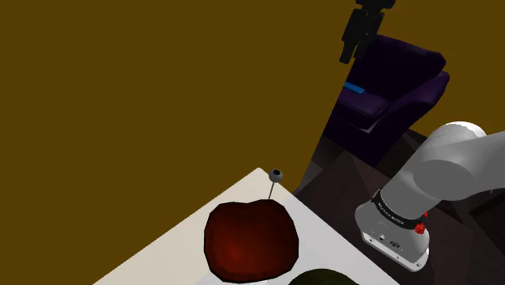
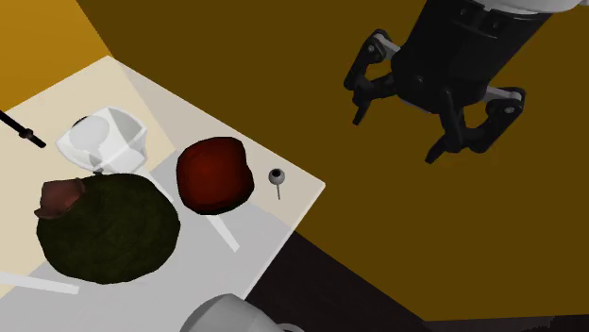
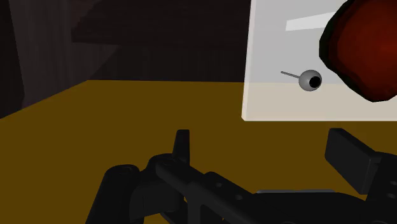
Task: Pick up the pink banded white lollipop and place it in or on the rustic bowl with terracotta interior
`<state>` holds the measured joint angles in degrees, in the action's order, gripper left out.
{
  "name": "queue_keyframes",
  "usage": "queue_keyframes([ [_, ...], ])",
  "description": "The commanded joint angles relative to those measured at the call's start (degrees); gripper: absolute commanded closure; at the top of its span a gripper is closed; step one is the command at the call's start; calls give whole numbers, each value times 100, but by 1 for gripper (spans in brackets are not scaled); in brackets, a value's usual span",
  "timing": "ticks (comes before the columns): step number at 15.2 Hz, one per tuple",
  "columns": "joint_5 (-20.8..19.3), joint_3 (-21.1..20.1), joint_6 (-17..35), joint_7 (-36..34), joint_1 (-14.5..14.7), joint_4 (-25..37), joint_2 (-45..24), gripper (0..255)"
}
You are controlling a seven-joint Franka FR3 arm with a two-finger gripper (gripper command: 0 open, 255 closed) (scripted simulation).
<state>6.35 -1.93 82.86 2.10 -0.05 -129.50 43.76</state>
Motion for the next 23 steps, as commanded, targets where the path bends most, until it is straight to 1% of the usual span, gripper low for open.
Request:
queue_keyframes([
  [1,0,0,0,0,0,0,0,0],
  [7,479,-361,993,-249,198,-1238,401,0],
  [13,1066,-824,2086,-474,500,-2262,521,0],
  [18,1657,-1295,3139,-634,839,-2921,311,0],
  [23,2335,-1826,4373,-740,1237,-3352,-289,0],
])
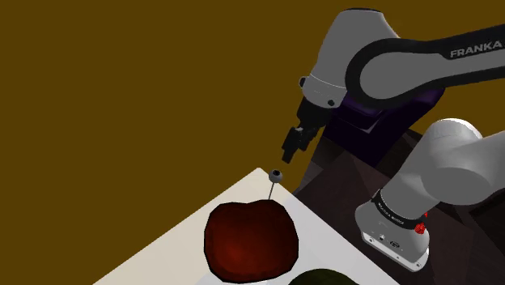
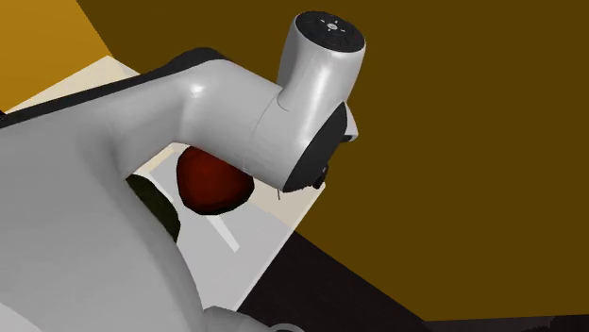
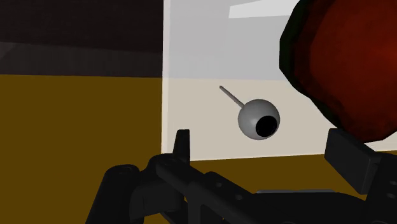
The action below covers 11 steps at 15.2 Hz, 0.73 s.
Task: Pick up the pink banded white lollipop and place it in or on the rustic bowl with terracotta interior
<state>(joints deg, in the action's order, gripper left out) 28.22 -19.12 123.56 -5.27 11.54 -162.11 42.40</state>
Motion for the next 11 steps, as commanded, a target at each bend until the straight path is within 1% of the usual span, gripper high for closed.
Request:
queue_keyframes([
  [1,291,-217,573,-14,159,-144,-328,0],
  [3,527,-393,1027,-22,290,-204,-649,0],
  [11,857,-620,1923,124,409,-339,-1395,0],
])
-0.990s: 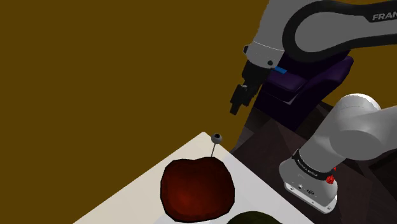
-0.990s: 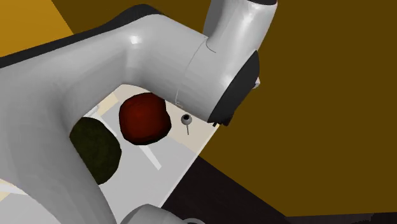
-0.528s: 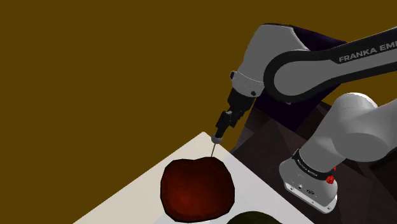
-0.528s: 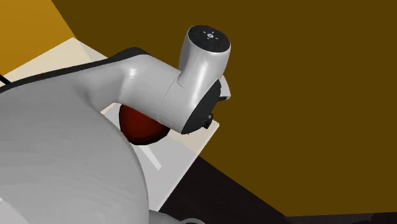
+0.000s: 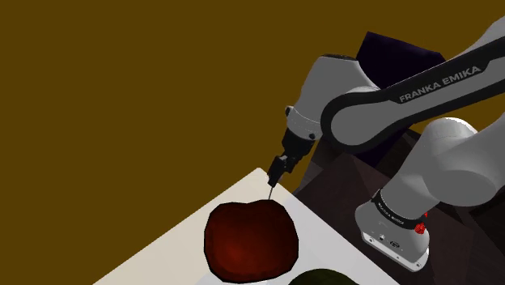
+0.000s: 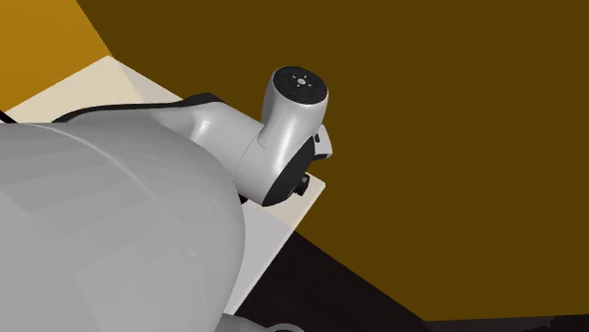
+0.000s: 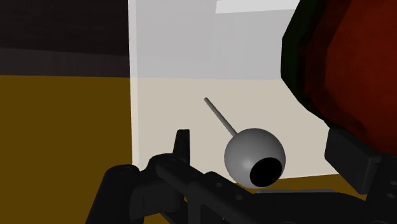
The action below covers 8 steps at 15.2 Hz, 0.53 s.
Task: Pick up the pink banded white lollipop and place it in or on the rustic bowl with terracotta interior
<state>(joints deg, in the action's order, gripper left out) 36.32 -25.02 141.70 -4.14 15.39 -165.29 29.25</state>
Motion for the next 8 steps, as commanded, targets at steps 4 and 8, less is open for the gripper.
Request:
queue_keyframes([
  [4,47,-30,109,11,24,-21,-80,0],
  [8,47,-30,109,11,24,-21,-80,255],
])
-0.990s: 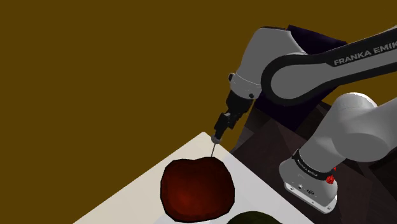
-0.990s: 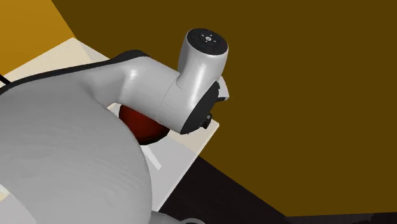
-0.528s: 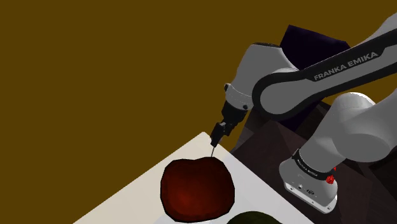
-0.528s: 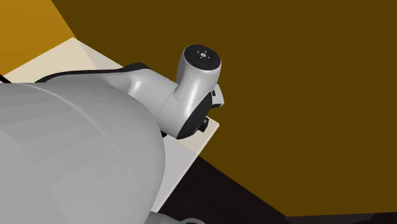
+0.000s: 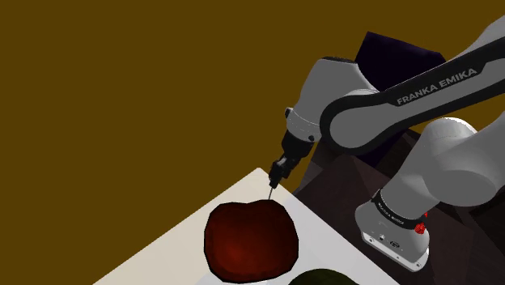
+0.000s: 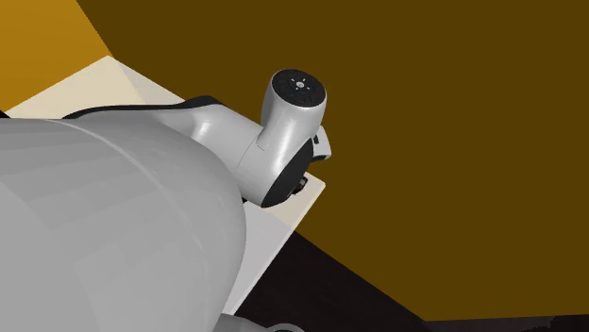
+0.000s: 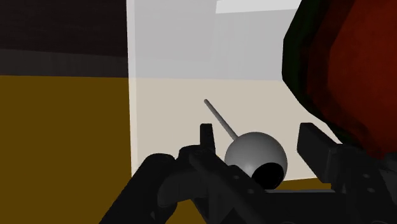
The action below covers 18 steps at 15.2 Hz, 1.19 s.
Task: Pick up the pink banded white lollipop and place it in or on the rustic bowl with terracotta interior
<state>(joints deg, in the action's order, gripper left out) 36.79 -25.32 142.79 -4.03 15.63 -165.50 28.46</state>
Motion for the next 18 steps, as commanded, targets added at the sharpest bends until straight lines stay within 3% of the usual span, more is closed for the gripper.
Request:
queue_keyframes([
  [1,0,0,0,0,0,0,0,255],
  [9,0,0,1,0,0,0,-1,255],
  [18,-365,168,-1008,-285,-111,284,743,255],
])
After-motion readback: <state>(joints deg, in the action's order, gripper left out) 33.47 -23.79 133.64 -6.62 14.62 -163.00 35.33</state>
